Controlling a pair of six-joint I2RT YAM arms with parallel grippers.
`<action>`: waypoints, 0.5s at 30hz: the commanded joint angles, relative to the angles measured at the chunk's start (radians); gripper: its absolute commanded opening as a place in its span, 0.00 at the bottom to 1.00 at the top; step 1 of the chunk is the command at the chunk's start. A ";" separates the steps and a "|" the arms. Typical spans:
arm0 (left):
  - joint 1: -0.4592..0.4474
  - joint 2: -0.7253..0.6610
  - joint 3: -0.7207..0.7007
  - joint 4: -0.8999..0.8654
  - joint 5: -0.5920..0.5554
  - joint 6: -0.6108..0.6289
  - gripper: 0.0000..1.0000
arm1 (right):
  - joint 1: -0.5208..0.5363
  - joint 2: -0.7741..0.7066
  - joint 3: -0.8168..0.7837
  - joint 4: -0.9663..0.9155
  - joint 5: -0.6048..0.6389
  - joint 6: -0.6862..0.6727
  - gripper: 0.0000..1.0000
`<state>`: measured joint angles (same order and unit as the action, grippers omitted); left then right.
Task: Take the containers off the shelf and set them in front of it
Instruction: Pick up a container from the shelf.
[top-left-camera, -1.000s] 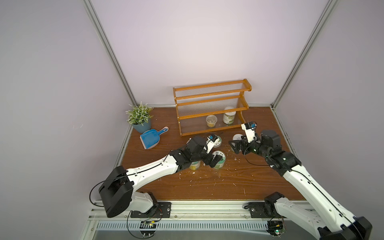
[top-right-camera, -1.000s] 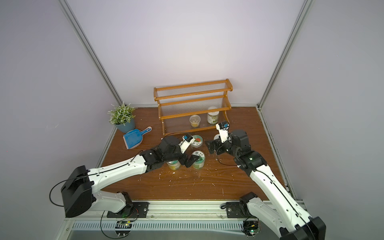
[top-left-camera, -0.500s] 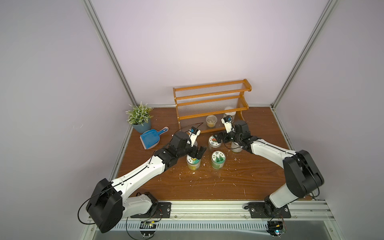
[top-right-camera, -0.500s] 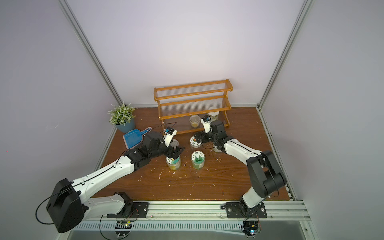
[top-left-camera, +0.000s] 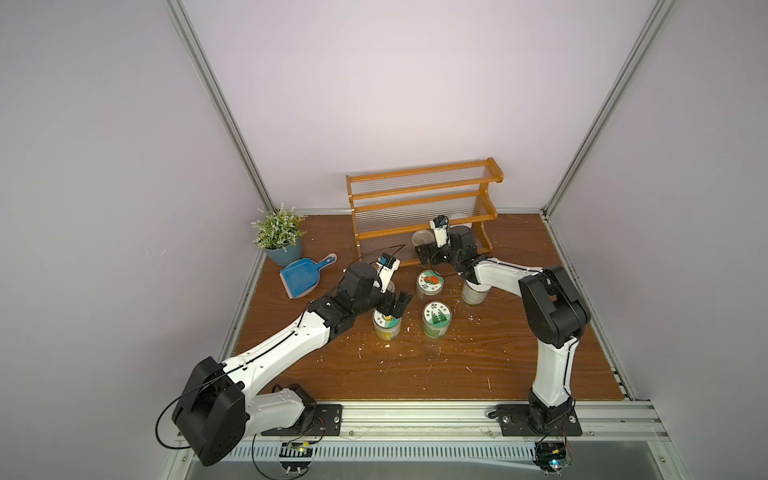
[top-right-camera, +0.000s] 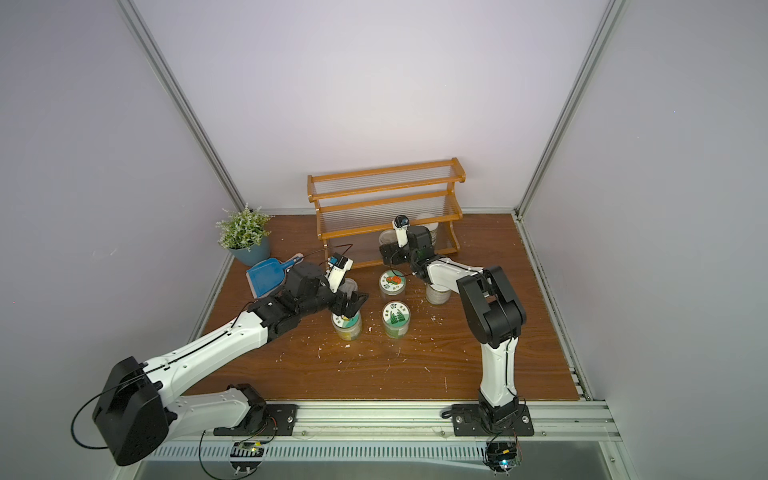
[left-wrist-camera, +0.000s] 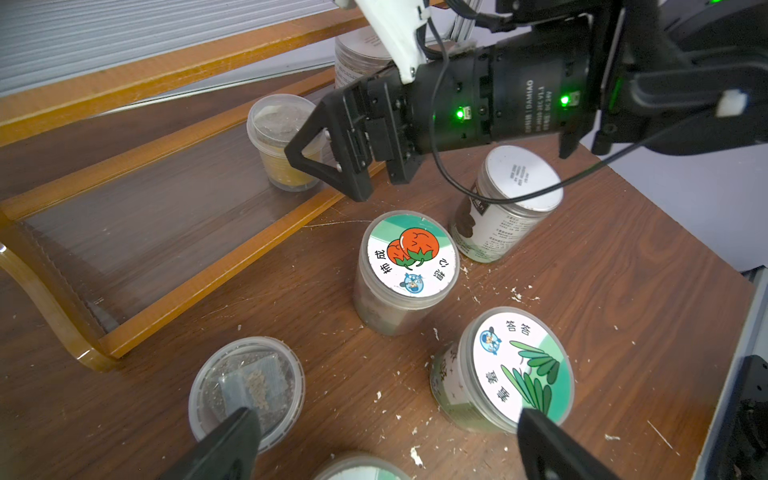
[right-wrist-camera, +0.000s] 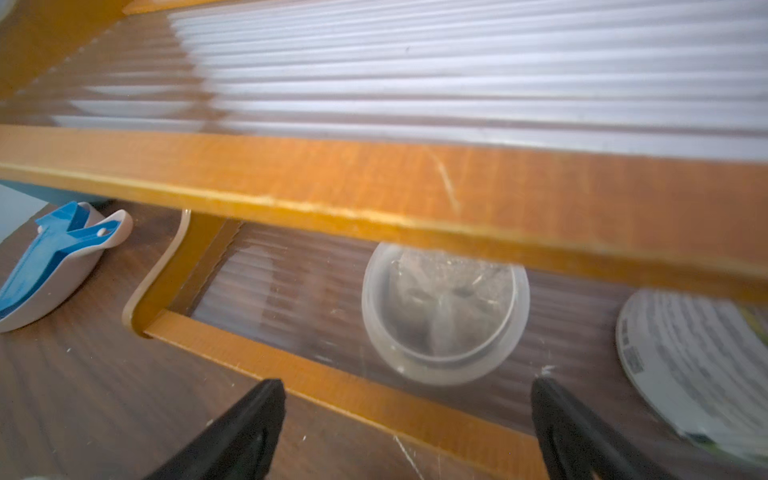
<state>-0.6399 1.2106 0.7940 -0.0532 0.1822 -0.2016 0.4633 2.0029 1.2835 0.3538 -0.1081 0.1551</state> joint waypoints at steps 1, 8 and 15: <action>0.011 -0.009 -0.006 -0.014 -0.002 0.002 1.00 | 0.001 0.025 0.079 0.005 0.028 -0.035 0.99; 0.011 0.001 -0.012 -0.012 0.001 0.003 1.00 | 0.000 0.097 0.167 -0.016 0.036 -0.056 0.99; 0.013 0.017 -0.011 -0.016 0.002 0.010 1.00 | 0.000 0.155 0.228 -0.047 0.064 -0.066 0.99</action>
<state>-0.6399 1.2160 0.7933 -0.0547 0.1802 -0.2012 0.4629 2.1571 1.4700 0.3225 -0.0711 0.1040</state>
